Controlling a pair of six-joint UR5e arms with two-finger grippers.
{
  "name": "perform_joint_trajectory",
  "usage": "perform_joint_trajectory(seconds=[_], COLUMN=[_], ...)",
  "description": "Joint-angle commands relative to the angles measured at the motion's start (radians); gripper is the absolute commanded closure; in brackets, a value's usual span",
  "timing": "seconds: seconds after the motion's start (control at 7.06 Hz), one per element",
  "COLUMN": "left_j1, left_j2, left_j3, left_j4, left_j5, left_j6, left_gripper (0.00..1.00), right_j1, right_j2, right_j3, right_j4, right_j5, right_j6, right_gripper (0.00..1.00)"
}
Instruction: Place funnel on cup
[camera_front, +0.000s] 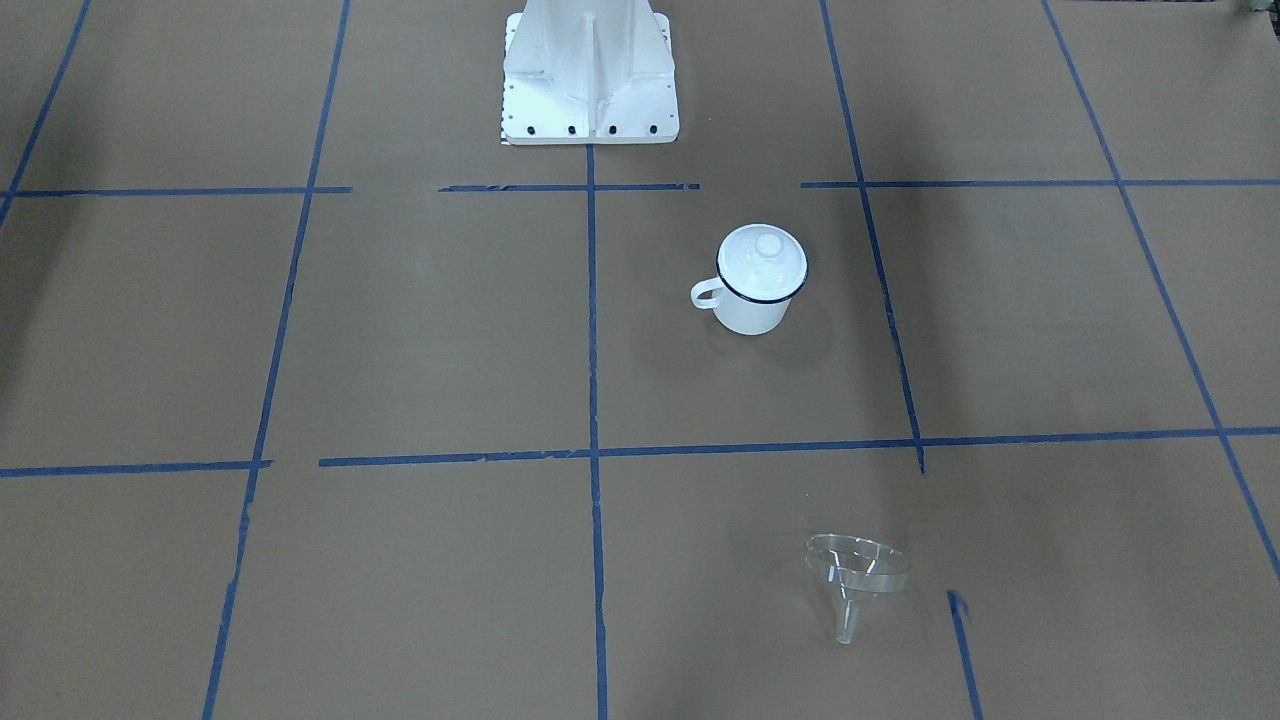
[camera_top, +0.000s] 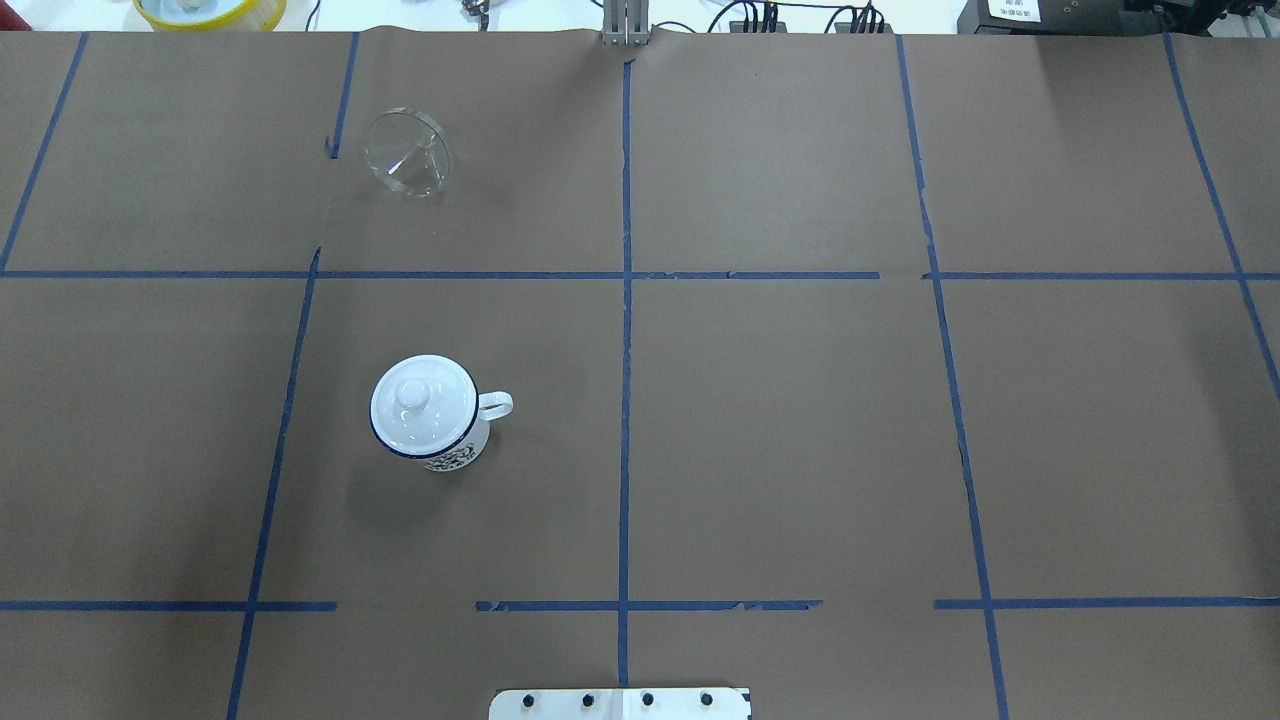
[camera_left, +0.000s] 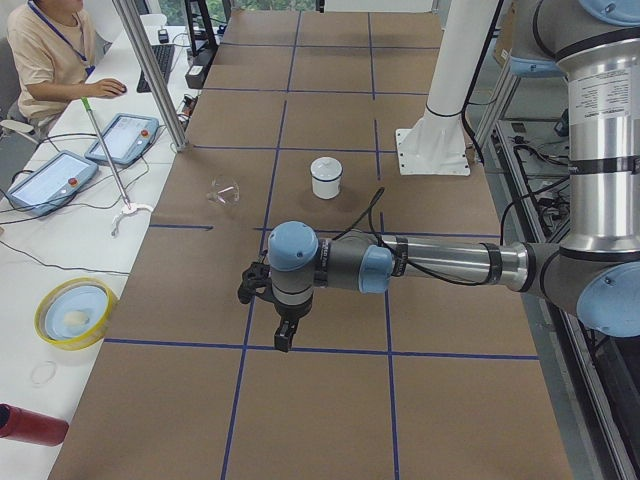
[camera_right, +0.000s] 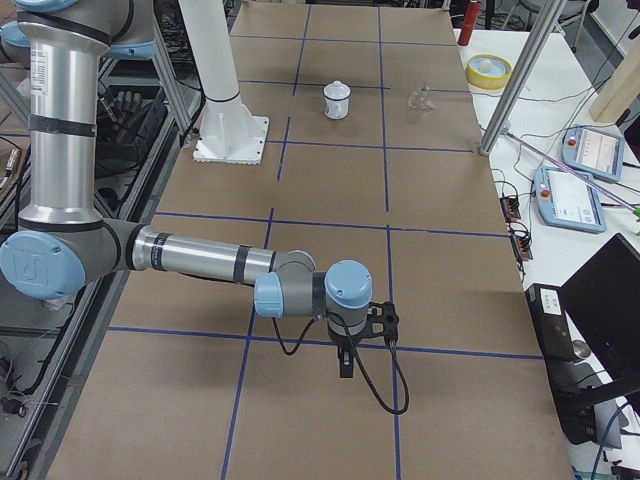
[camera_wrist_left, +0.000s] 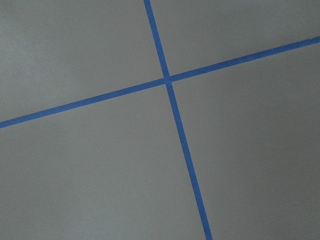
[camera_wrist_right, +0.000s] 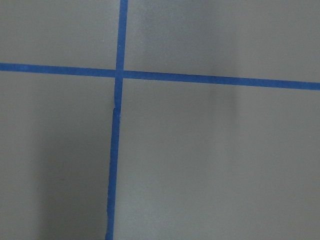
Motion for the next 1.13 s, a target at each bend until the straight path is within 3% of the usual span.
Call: perform_joint_trajectory(seconds=[0.0, 0.43, 0.71, 0.99], left_j1=[0.000, 0.011, 0.015, 0.015], left_j2=[0.000, -0.009, -0.195, -0.273], left_j3=[-0.002, -0.026, -0.022, -0.008], left_j4=[-0.001, -0.007, -0.041, -0.120], left_j5=[0.007, -0.001, 0.002, -0.007], left_j6=[0.006, 0.002, -0.005, -0.017], left_gripper=[0.00, 0.00, 0.00, 0.00], right_j1=[0.000, 0.000, 0.000, 0.000], right_j2=[0.000, 0.000, 0.000, 0.000], right_j3=[0.000, 0.000, 0.000, 0.000], right_j4=[0.000, 0.000, 0.000, 0.000], right_j5=[0.000, 0.000, 0.000, 0.000], right_j6=[0.000, 0.000, 0.000, 0.000], right_gripper=[0.00, 0.00, 0.00, 0.00])
